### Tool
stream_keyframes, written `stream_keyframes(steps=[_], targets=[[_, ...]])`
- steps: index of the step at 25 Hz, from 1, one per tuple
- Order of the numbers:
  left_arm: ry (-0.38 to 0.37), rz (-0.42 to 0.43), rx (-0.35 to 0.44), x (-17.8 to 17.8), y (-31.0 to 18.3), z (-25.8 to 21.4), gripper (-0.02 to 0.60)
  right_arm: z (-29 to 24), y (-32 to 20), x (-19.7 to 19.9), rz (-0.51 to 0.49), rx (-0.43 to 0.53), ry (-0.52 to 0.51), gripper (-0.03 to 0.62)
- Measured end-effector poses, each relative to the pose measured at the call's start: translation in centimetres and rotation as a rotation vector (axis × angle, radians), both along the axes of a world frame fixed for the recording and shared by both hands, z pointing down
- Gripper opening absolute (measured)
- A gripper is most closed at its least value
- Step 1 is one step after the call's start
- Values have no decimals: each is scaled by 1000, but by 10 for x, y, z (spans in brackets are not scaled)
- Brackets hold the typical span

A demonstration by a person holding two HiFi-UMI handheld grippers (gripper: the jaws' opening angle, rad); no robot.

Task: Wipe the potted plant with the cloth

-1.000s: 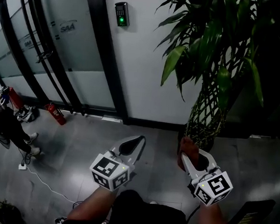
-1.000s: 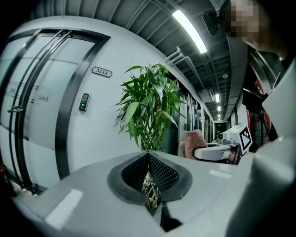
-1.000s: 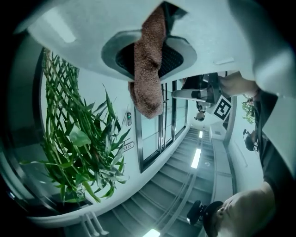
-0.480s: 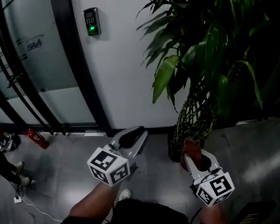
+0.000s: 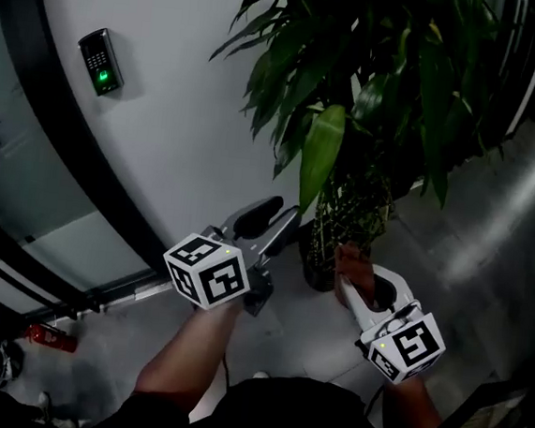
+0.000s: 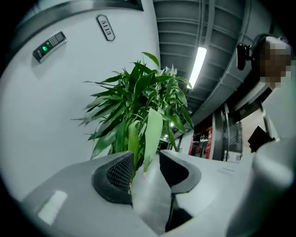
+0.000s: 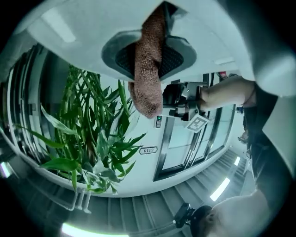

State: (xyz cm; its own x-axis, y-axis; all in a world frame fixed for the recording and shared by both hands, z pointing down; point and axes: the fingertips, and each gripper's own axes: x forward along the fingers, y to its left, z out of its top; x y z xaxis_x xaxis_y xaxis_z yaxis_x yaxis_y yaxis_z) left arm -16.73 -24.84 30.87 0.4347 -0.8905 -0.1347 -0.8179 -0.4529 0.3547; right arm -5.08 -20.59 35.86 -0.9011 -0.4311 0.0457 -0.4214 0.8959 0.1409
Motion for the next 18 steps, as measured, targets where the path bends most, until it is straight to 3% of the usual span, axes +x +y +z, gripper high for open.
stream_keyframes(steps=[6, 8, 13, 18], targets=[[28, 265, -11, 22, -26, -2, 195, -8, 15, -18, 140, 19, 30, 64], [25, 283, -4, 22, -27, -2, 185, -8, 17, -24, 151, 23, 50, 64], [-1, 285, 40, 27, -19, -4, 20, -19, 16, -24, 188, 42, 65, 64], [0, 315, 28, 33, -12, 4, 18, -37, 4, -36, 204, 172, 154, 64]])
